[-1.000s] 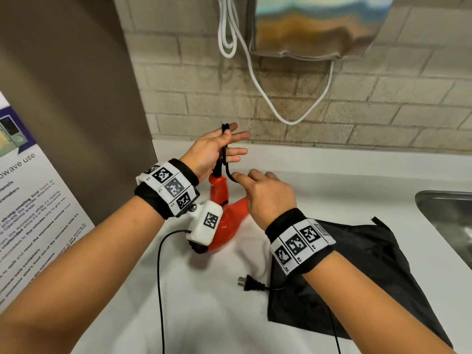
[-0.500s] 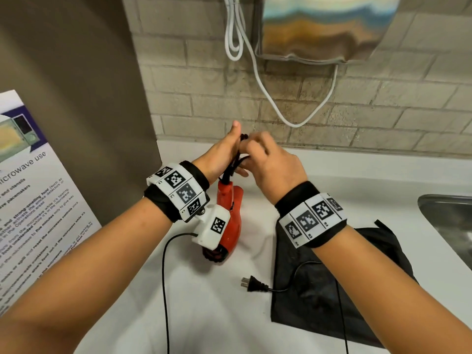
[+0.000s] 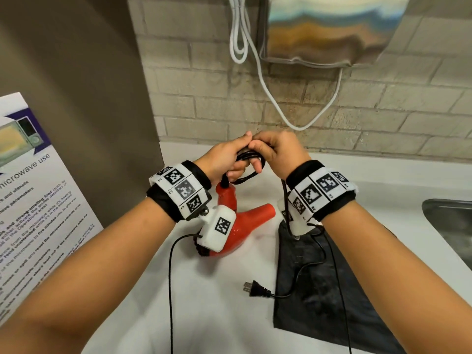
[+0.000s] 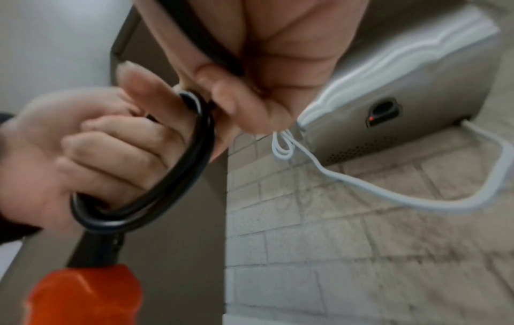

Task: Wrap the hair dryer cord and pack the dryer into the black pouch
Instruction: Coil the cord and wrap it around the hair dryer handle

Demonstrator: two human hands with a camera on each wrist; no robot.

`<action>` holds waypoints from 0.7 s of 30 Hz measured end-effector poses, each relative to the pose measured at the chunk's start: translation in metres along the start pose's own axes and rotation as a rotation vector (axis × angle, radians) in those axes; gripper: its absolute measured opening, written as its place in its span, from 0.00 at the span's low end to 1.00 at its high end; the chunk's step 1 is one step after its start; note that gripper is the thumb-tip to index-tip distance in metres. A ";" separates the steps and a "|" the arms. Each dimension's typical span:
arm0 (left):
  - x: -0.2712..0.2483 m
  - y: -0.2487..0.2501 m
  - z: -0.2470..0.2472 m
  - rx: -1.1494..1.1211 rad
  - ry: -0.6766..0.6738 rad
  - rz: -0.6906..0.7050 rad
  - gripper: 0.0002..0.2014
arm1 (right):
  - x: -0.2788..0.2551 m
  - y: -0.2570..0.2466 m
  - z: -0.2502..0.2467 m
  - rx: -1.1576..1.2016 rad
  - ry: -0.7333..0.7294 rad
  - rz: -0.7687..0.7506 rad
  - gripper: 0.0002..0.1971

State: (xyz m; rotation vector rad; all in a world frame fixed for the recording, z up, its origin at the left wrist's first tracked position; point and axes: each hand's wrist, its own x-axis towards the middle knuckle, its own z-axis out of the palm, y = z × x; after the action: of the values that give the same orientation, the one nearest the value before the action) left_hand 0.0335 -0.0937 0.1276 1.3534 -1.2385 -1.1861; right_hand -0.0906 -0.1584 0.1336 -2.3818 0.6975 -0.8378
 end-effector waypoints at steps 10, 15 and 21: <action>-0.001 0.000 -0.011 -0.065 -0.027 -0.033 0.23 | -0.010 0.009 0.009 0.271 -0.008 0.073 0.09; 0.000 0.000 -0.020 -0.121 -0.065 -0.086 0.22 | -0.012 0.014 0.012 0.203 0.004 0.065 0.09; 0.000 0.002 -0.020 -0.091 -0.054 -0.119 0.22 | -0.010 0.011 0.013 0.260 0.096 0.093 0.11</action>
State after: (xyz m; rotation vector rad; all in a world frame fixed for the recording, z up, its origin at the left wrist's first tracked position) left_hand 0.0528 -0.0932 0.1318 1.3513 -1.1403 -1.3538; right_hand -0.0917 -0.1564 0.1143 -2.0742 0.6853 -0.9463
